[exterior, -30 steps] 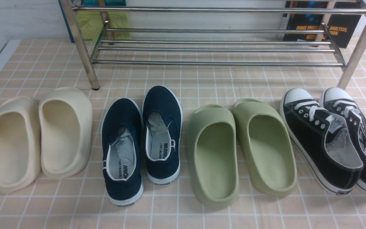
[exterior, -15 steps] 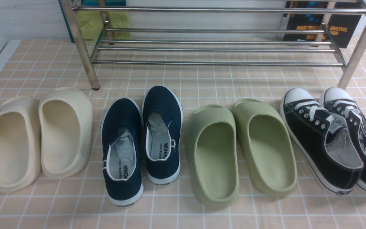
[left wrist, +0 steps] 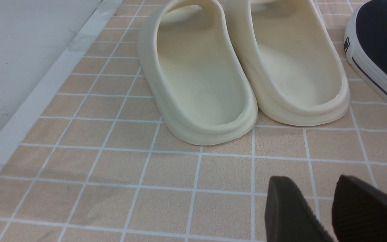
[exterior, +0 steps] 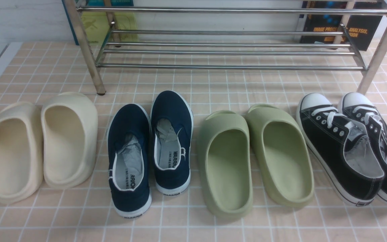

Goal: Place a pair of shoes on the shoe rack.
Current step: Use the left arm to grab the shoe closest to it

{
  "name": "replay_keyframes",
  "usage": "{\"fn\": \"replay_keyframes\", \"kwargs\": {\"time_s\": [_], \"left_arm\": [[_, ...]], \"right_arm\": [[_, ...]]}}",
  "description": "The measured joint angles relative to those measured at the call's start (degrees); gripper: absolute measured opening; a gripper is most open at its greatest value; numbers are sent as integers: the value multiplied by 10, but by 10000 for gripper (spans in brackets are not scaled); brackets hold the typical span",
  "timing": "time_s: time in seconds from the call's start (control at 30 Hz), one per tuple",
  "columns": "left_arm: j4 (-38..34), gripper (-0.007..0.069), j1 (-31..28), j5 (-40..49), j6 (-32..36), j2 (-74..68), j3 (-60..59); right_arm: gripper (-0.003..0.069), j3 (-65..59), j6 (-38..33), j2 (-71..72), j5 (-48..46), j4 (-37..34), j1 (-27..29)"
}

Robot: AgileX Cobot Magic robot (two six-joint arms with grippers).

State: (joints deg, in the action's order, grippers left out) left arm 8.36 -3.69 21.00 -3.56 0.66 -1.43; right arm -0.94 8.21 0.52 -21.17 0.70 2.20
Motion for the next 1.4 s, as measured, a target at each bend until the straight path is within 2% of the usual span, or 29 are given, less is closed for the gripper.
{"fn": "replay_keyframes", "kwargs": {"time_s": [0.43, 0.57, 0.83, 0.97, 1.0, 1.07, 1.17, 1.4], "left_arm": [[38, 239, 0, 0, 0, 0, 0], [36, 239, 0, -6, -19, 0, -1], [-2, 239, 0, -48, -138, 0, -2], [-45, 239, 0, -76, -262, 0, -2], [-49, 239, 0, -78, -270, 0, -2], [-84, 239, 0, -105, -365, 0, -2], [-99, 239, 0, -131, -445, 0, -2], [-103, 239, 0, -140, -490, 0, -2]], "right_arm": [[237, 0, 0, 0, 0, 0, 0], [237, 0, 0, 0, 0, 0, 0], [237, 0, 0, 0, 0, 0, 0], [237, 0, 0, 0, 0, 0, 0], [237, 0, 0, 0, 0, 0, 0], [237, 0, 0, 0, 0, 0, 0], [237, 0, 0, 0, 0, 0, 0], [237, 0, 0, 0, 0, 0, 0]]}}
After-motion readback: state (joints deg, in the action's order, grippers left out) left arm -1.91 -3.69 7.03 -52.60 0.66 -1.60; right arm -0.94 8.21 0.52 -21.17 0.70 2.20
